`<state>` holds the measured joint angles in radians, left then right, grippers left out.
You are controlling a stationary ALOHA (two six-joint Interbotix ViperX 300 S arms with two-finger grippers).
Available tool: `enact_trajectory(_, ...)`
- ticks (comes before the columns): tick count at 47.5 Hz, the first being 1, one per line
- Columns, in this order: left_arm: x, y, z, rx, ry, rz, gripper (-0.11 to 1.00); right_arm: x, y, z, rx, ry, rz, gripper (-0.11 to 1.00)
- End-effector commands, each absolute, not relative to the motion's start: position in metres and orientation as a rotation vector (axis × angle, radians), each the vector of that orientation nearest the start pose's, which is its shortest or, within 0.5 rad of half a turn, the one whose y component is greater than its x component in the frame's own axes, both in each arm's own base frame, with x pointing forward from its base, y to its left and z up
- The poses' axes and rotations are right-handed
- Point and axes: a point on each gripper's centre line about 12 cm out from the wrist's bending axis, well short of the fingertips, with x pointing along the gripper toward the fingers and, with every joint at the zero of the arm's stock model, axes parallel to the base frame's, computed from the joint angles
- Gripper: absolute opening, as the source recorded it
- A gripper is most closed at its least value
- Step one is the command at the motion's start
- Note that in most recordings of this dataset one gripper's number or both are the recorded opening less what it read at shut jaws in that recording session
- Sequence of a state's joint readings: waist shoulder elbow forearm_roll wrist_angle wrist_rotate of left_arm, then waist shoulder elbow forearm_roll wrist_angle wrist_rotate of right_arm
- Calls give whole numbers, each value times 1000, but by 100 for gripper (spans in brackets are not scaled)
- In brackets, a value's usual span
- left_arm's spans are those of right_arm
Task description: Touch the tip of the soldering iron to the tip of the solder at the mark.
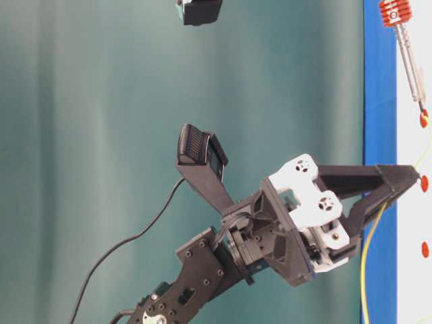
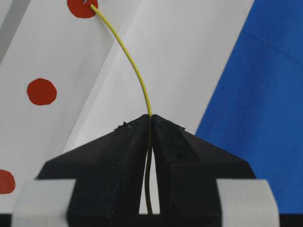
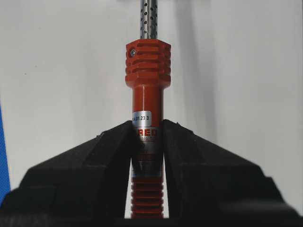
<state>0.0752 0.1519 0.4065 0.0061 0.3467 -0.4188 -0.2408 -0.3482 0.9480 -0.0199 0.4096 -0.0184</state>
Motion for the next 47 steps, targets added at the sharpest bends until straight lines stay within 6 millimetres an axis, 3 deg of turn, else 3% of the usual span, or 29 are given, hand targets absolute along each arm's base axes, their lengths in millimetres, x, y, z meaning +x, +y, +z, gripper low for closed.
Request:
enact_trajectory(1,434,34,176,-419,841,254,3,263,-66,170,78,974,-210,7)
enact_trajectory(16,434,34,176,-417,841,251,3,262,-65,169,79,975,-210,7)
enact_trajectory(24,430,33,188,-412,834,247,3,263,-66,170,78,974,-210,7)
enact_trajectory(39,399,19,232,-399,764,204,3,263,-66,170,78,972,-210,7)
enact_trajectory(47,379,11,239,-401,733,183,3,262,-65,170,78,972,-210,7)
